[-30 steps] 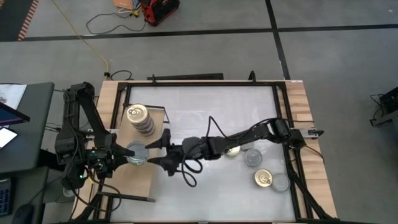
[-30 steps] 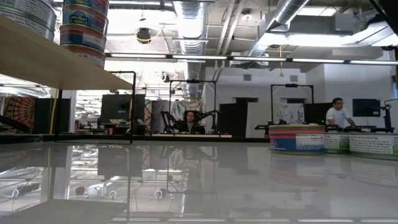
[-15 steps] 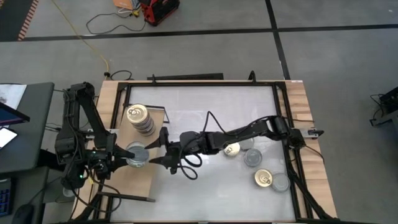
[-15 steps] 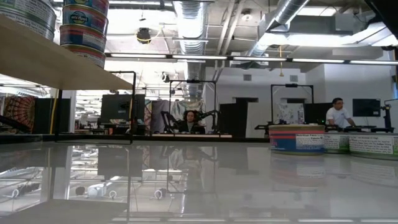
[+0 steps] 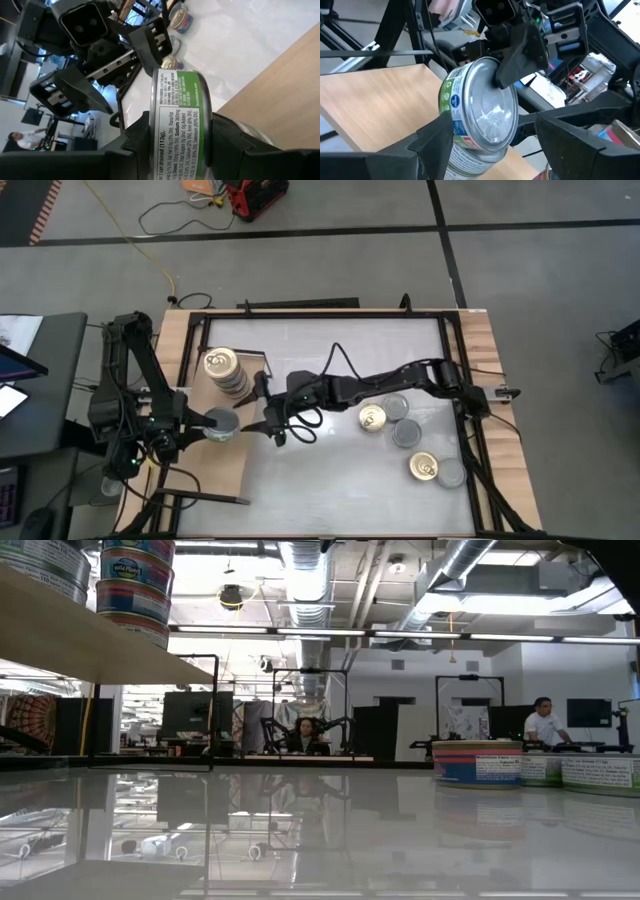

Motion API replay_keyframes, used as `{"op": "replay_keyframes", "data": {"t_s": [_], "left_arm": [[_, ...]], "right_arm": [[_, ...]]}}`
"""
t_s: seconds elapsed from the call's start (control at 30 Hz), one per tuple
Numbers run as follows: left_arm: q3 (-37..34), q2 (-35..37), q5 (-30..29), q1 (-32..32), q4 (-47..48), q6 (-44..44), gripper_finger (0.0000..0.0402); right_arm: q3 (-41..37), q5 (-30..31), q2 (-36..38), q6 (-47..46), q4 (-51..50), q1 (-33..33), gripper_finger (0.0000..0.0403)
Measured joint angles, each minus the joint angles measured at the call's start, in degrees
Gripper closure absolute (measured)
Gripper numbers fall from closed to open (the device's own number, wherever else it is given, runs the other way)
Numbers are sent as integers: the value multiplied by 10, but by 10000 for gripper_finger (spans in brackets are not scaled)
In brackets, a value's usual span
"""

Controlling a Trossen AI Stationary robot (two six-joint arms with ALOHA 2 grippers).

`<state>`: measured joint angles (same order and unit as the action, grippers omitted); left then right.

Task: Stack canned seafood by type on shelf
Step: Stack the blue tuna can on top of the blue tuna can on the shelf

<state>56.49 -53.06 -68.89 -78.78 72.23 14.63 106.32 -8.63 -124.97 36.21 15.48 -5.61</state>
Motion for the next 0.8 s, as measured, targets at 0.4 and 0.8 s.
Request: {"op": "replay_keyframes", "data": {"t_s": [0.4,0.8], "left_arm": [[0,27,9,0,69,54,261],[0,34,21,0,83,86,261]], "right_arm": [[0,-21,0,-5,8,8,92],[0,-95,0,-62,8,11,92]]}}
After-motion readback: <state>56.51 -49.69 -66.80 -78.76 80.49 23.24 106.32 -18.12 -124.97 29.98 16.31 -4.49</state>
